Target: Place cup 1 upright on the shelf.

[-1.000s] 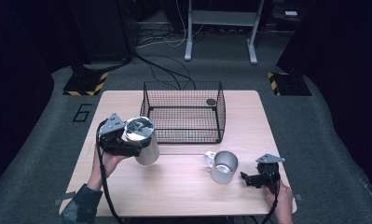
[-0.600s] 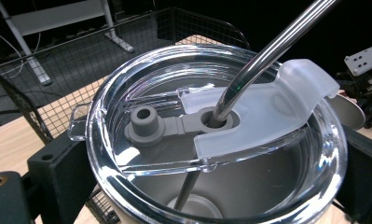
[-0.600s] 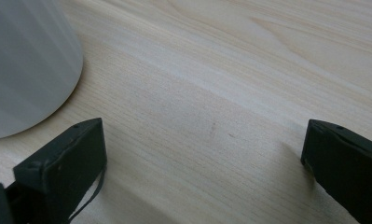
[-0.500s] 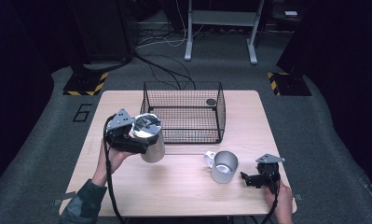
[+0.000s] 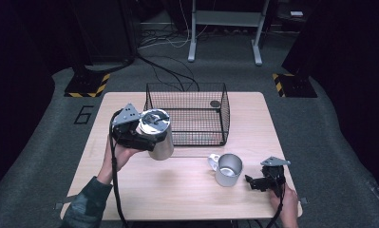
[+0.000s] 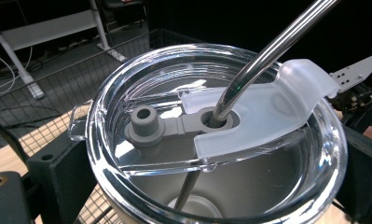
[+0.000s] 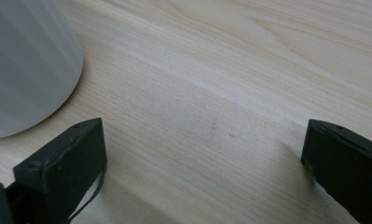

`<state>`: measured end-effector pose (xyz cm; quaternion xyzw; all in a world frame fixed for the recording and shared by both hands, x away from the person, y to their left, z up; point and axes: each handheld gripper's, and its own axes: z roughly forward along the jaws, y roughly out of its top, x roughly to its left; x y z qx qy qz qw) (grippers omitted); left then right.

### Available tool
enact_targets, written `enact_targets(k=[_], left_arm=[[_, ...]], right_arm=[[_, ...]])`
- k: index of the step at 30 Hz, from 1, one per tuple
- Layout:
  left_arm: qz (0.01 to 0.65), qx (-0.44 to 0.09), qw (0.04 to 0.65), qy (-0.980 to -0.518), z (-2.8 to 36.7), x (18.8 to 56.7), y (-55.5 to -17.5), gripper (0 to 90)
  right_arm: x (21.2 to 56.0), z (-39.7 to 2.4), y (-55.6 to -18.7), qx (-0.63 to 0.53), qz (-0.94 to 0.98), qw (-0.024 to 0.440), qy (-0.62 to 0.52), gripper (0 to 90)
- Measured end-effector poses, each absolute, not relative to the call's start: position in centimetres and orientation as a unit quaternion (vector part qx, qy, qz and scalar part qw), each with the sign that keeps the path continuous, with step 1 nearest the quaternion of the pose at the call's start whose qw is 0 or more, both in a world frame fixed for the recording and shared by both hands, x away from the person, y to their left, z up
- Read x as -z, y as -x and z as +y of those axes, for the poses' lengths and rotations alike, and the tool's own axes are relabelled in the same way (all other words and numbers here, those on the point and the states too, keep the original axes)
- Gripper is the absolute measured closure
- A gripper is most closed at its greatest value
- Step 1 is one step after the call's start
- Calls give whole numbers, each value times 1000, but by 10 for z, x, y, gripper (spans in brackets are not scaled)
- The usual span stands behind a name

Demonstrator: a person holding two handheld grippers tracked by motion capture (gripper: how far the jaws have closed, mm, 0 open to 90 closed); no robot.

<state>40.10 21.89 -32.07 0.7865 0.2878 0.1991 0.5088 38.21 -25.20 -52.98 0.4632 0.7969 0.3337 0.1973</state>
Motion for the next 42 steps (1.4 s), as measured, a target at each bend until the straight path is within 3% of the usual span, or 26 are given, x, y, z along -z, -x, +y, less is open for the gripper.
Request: enact_targets(k=[42], left_arm=[[286,-208,516,-780,193,281,-451,39]], right_arm=[[530,-252,-382,-334,797,197,-463,0]])
